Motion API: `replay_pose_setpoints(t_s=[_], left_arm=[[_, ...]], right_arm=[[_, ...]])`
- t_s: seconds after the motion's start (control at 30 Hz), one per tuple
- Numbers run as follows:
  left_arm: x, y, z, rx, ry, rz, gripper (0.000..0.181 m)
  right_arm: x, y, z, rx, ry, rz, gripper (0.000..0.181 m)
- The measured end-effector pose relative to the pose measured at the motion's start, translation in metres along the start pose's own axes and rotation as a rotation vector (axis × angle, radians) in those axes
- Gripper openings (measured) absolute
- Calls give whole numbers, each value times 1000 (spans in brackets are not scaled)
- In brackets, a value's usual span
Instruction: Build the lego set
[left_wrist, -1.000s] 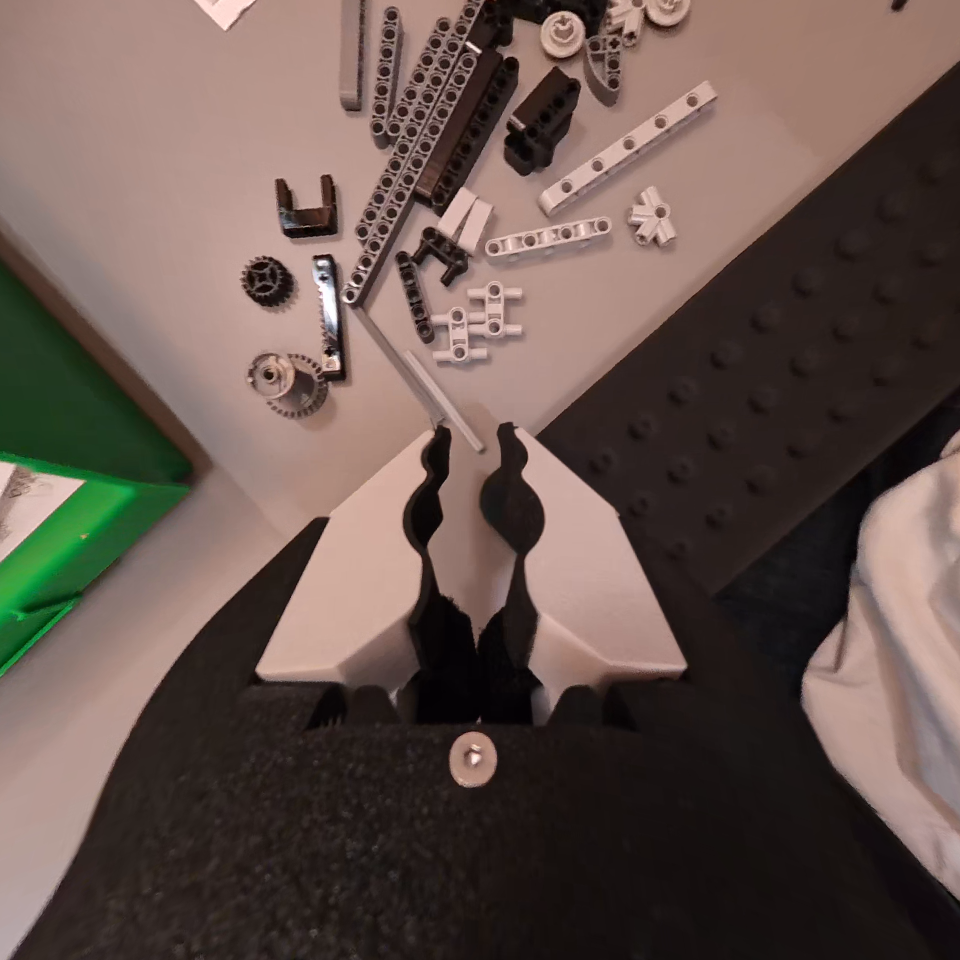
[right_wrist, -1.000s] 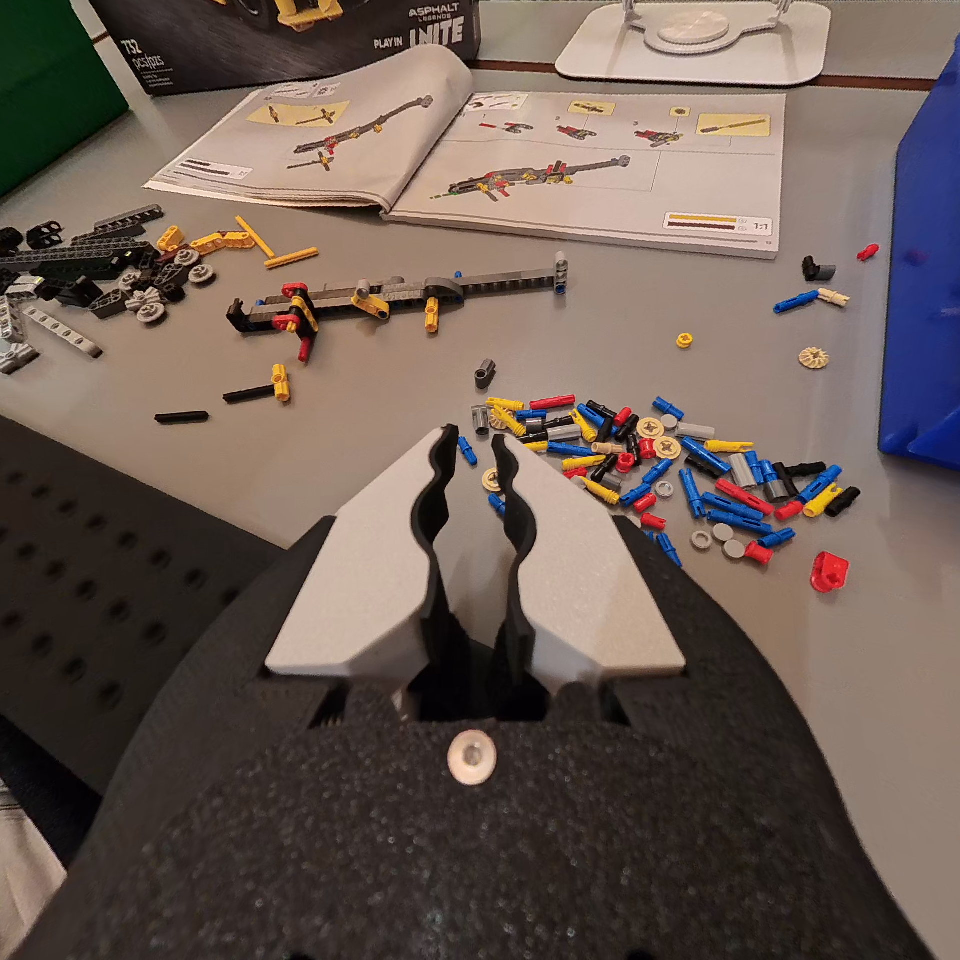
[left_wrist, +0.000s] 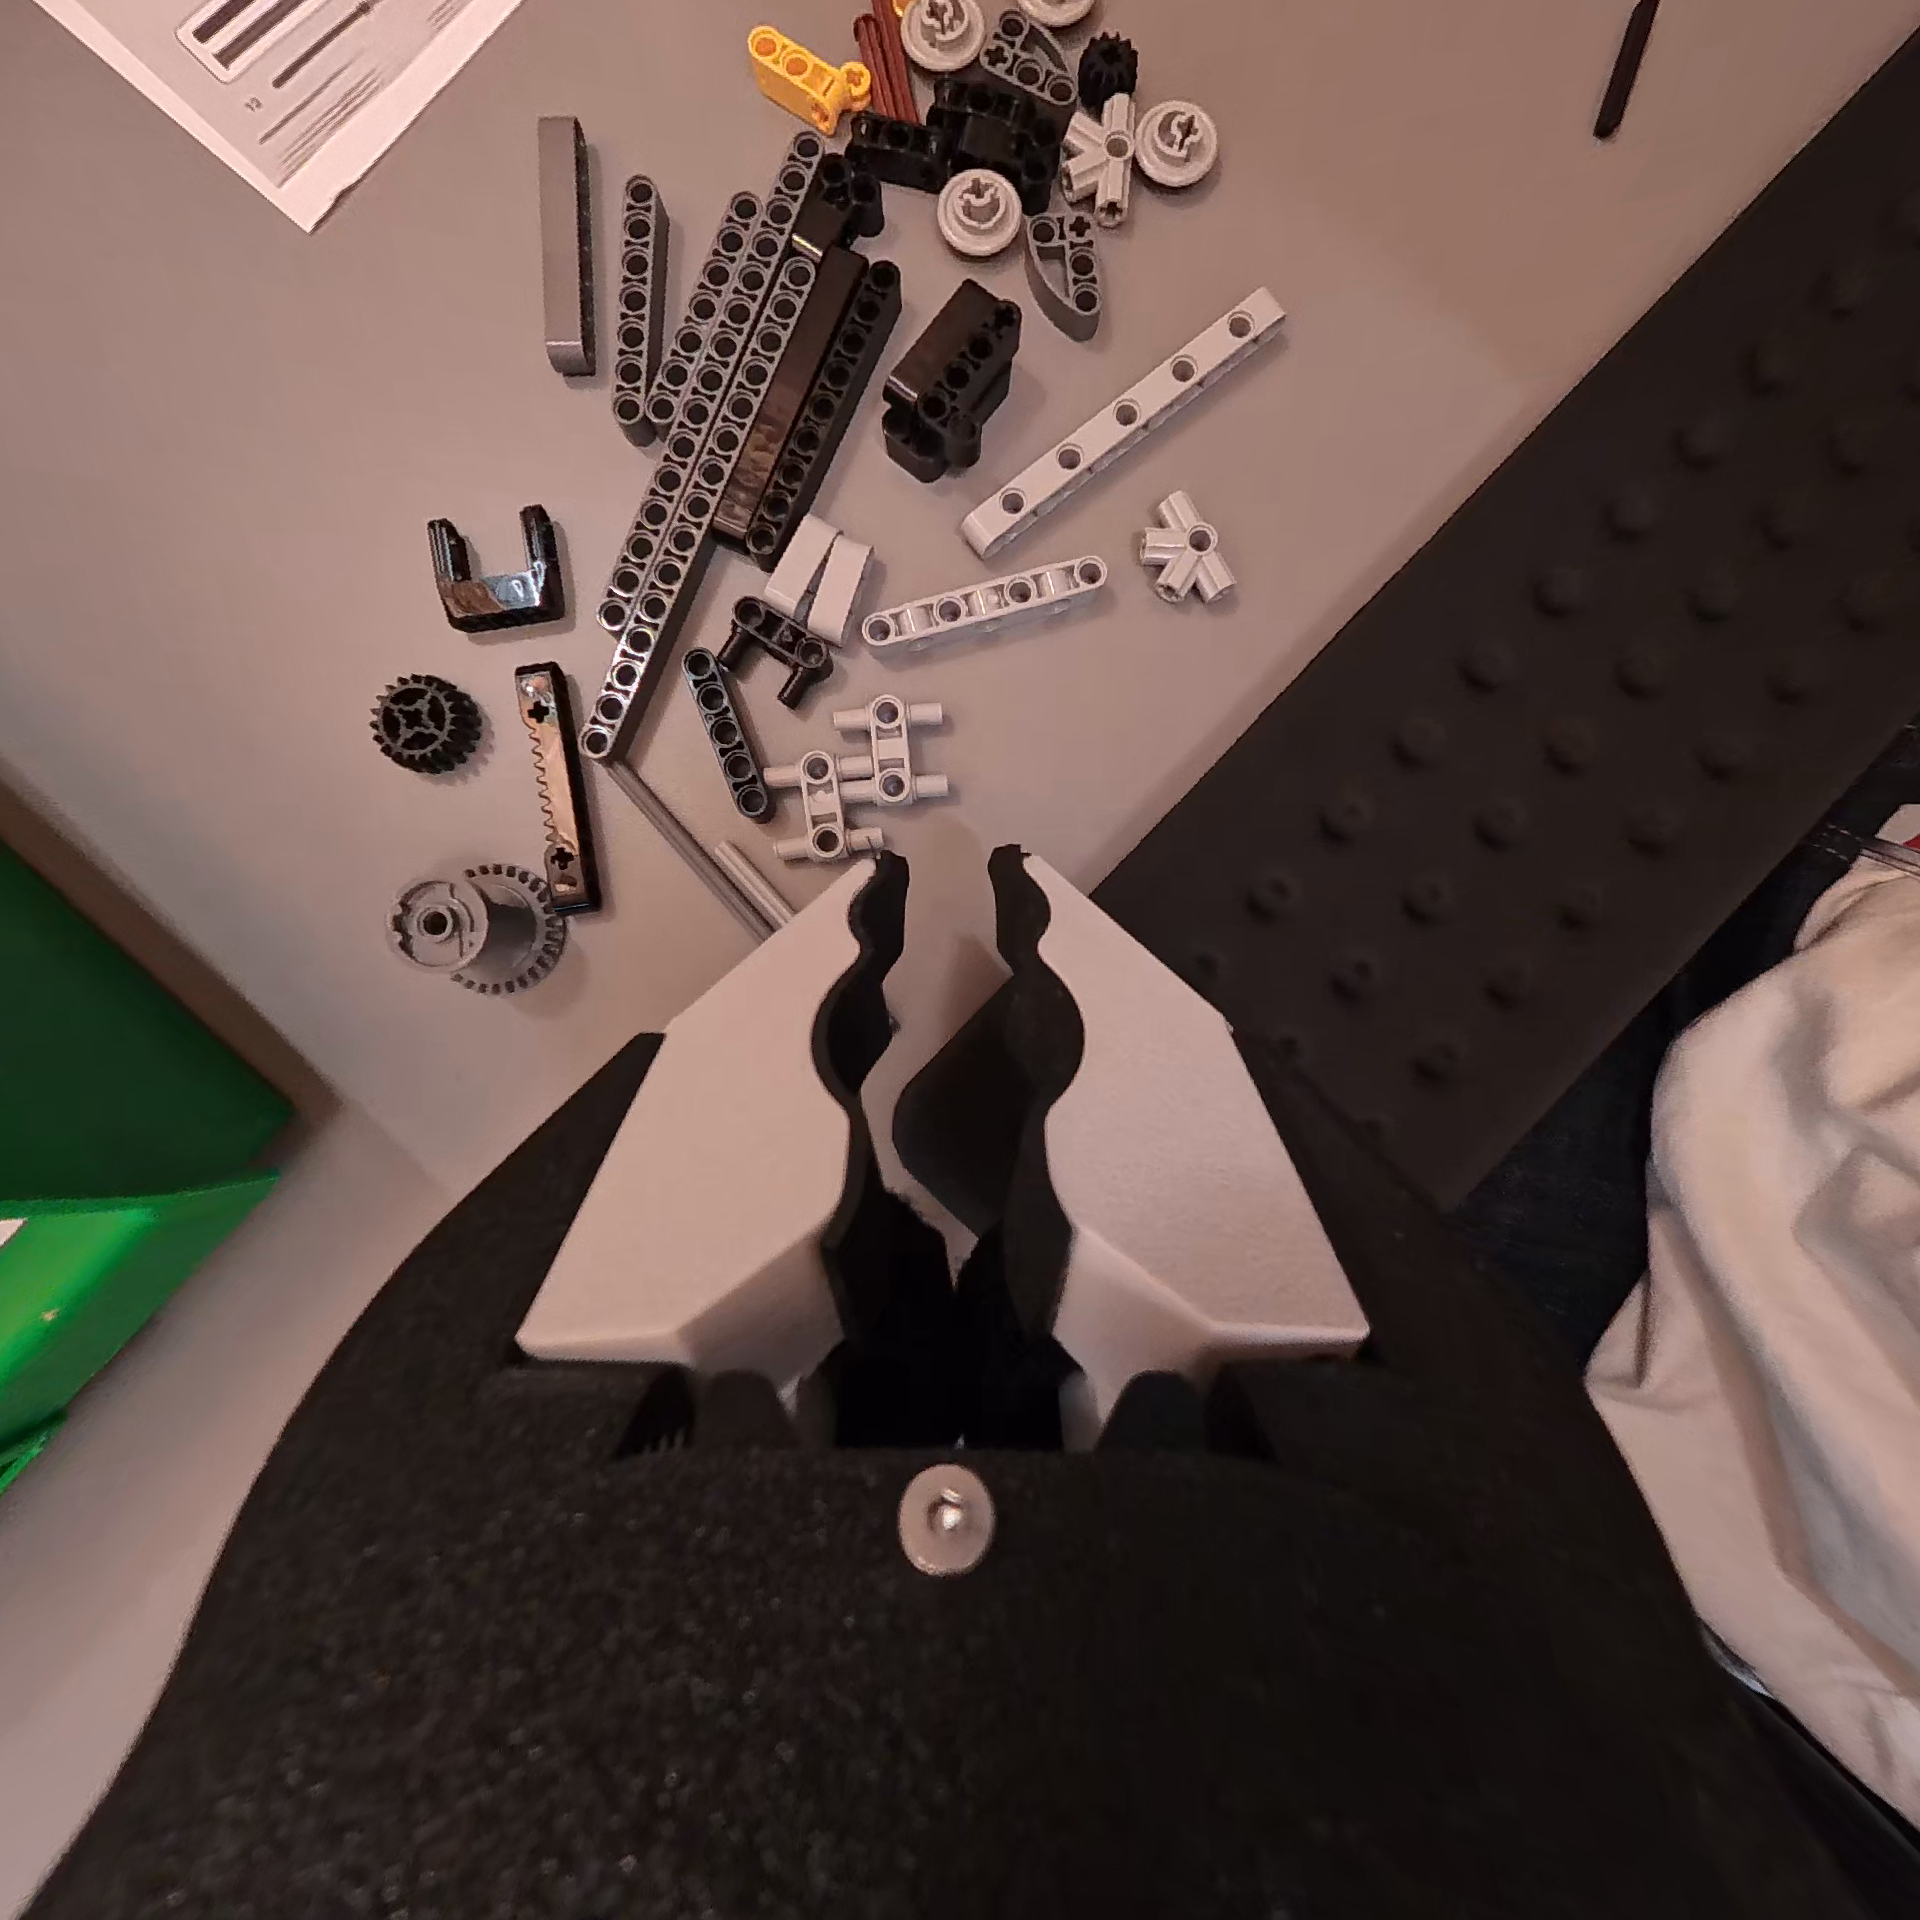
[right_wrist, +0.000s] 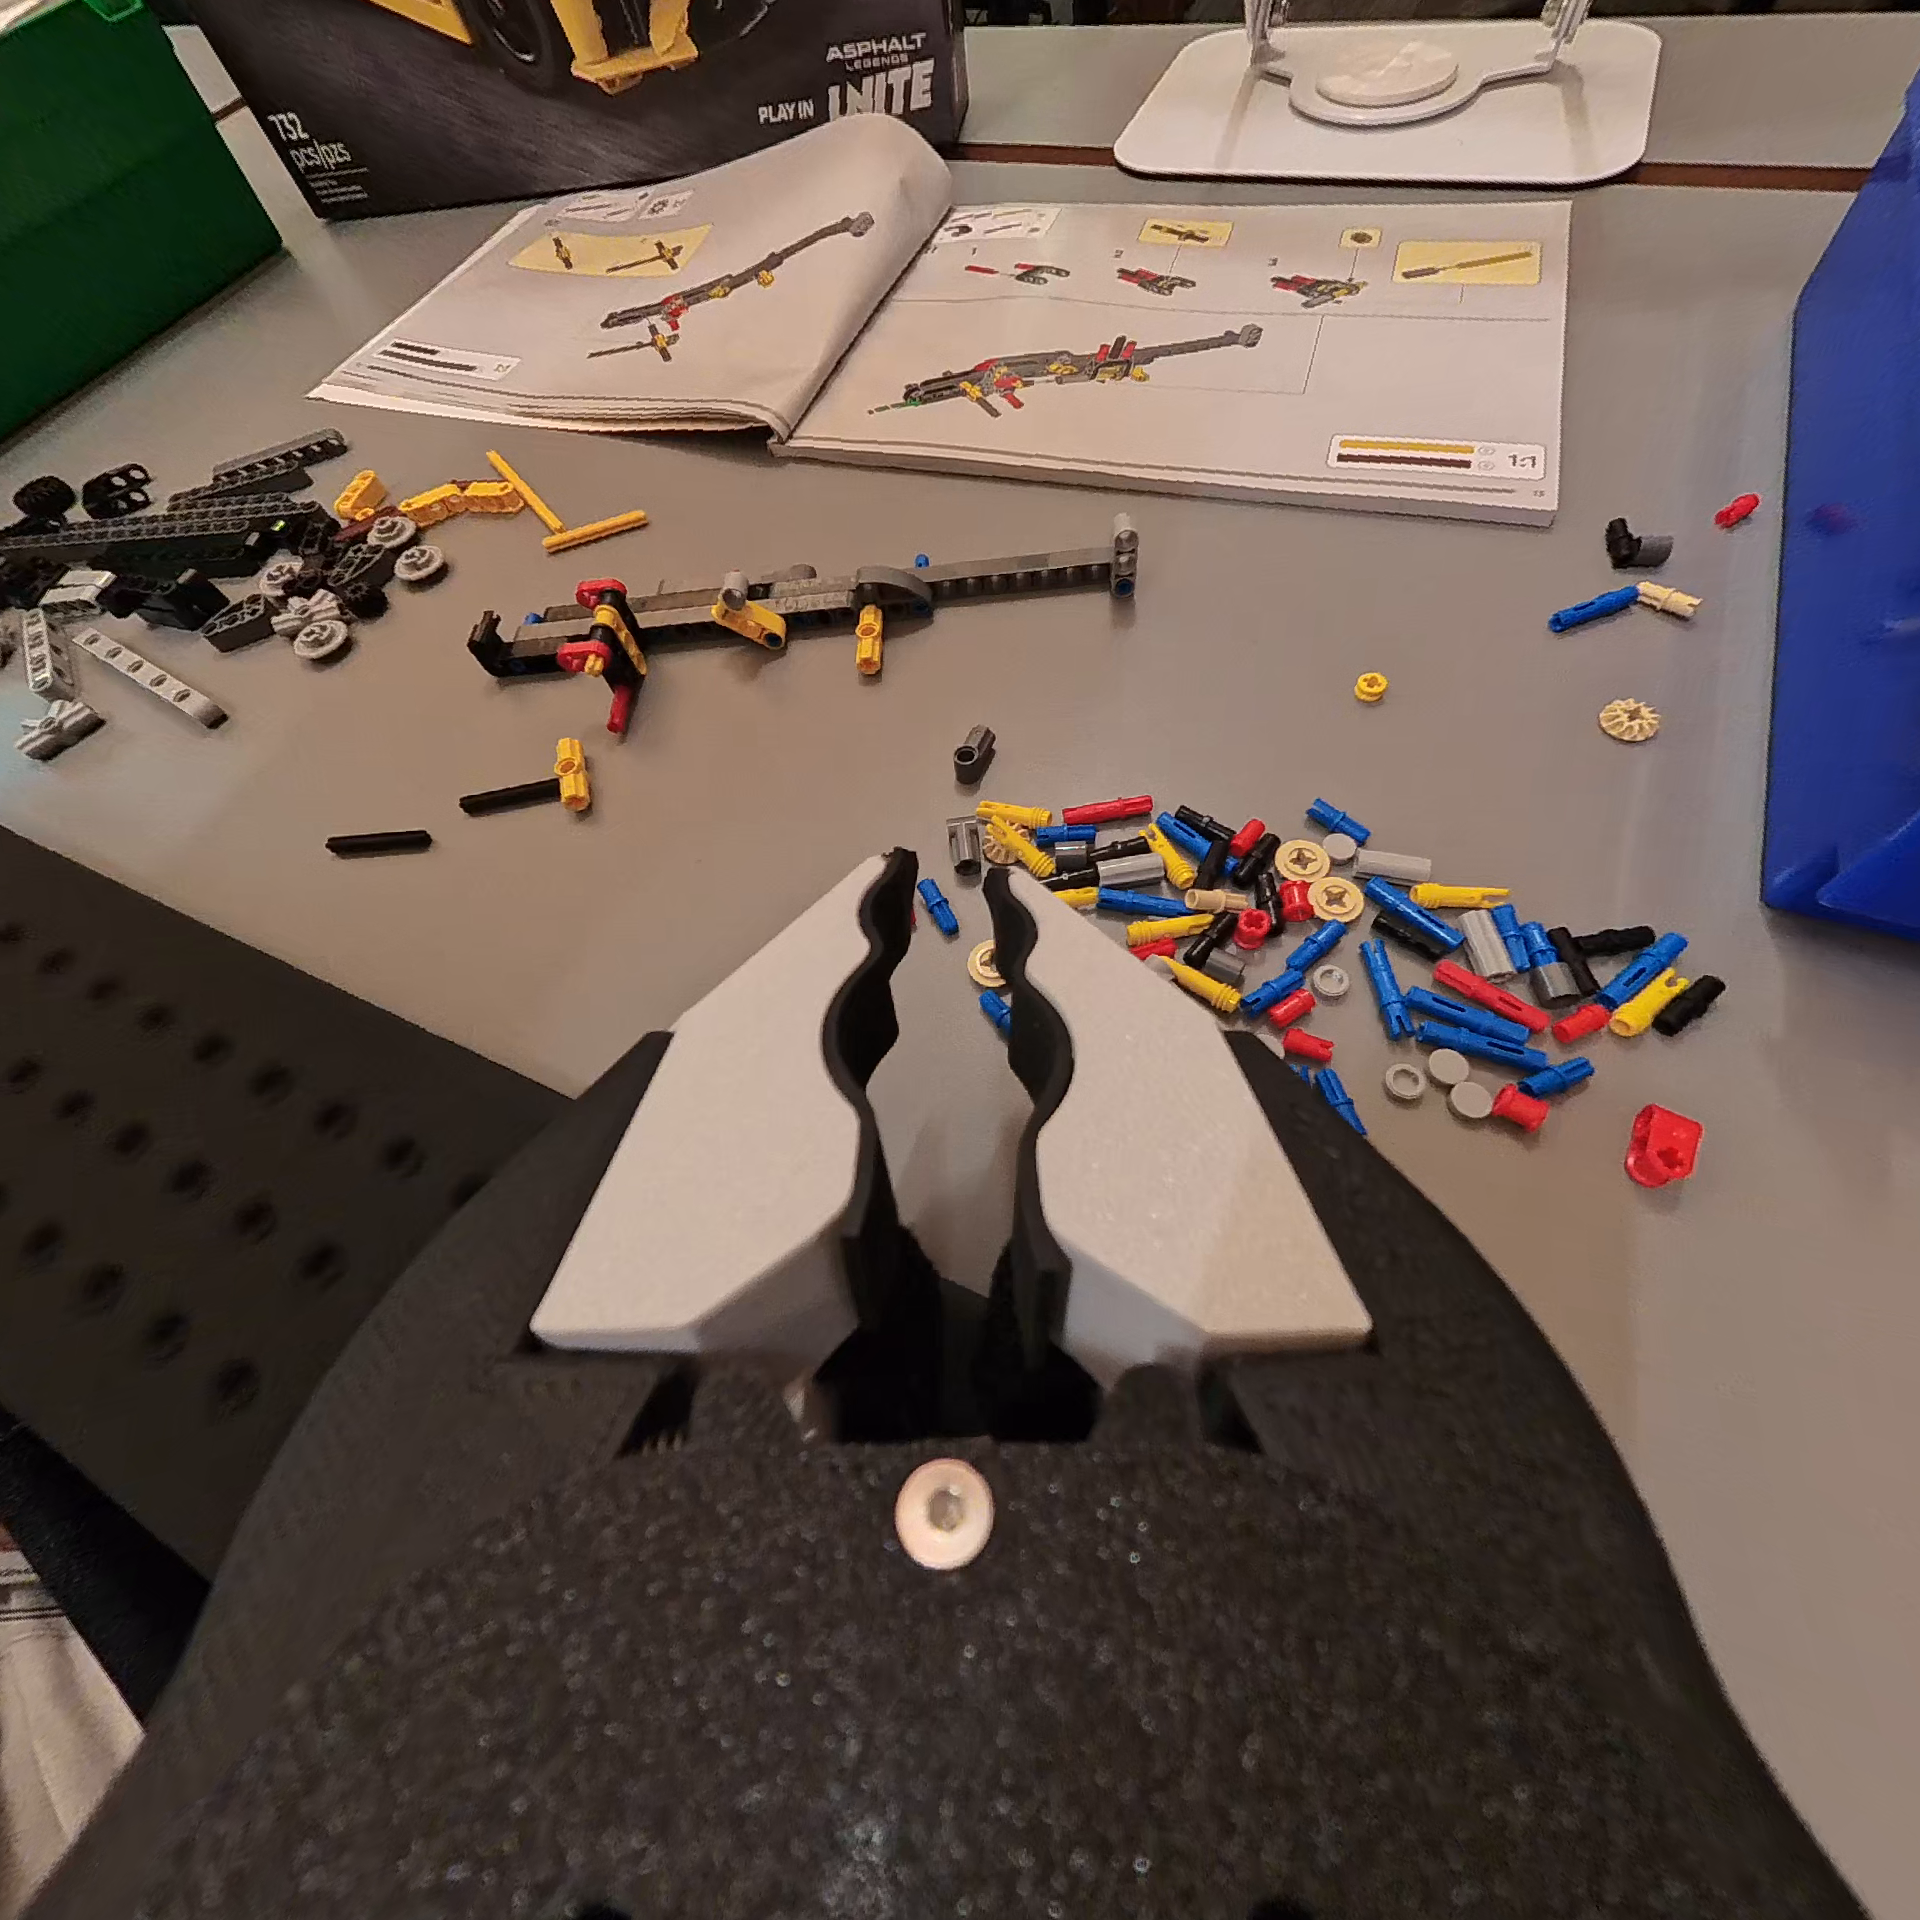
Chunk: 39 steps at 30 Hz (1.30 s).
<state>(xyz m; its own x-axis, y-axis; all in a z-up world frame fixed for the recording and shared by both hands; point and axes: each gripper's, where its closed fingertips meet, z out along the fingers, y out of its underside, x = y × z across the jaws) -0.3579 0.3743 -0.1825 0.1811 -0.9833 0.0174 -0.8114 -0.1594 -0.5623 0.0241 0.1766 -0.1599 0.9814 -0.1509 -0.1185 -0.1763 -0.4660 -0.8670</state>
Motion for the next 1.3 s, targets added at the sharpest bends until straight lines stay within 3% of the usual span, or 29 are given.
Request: replay_pose_setpoints(t_s=[0.37, 0.47, 0.53, 0.67, 0.77, 1.07, 1.3], left_arm=[[1, -4, 2, 15, 3, 1, 16], [-6, -18, 8, 49, -28, -15, 16], [-14, -41, 14, 111, -54, -72, 16], [-46, -95, 26, 238, -136, -246, 17], [-68, -114, 38, 273, -175, -314, 16], [-115, -135, 69, 253, -198, -287, 17], [-140, -135, 78, 210, -253, -226, 17]], right_arm=[[1, 1, 1, -10, 5, 6, 14], [-4, -5, 5, -19, 5, -4, 15], [-15, -24, 12, 24, -22, -12, 15], [-45, -69, 40, 93, -156, -2, 16], [-57, -84, 77, 67, -211, -70, 16], [-55, -117, 164, 46, -262, -169, 17], [-54, -122, 171, 110, -279, -108, 16]])
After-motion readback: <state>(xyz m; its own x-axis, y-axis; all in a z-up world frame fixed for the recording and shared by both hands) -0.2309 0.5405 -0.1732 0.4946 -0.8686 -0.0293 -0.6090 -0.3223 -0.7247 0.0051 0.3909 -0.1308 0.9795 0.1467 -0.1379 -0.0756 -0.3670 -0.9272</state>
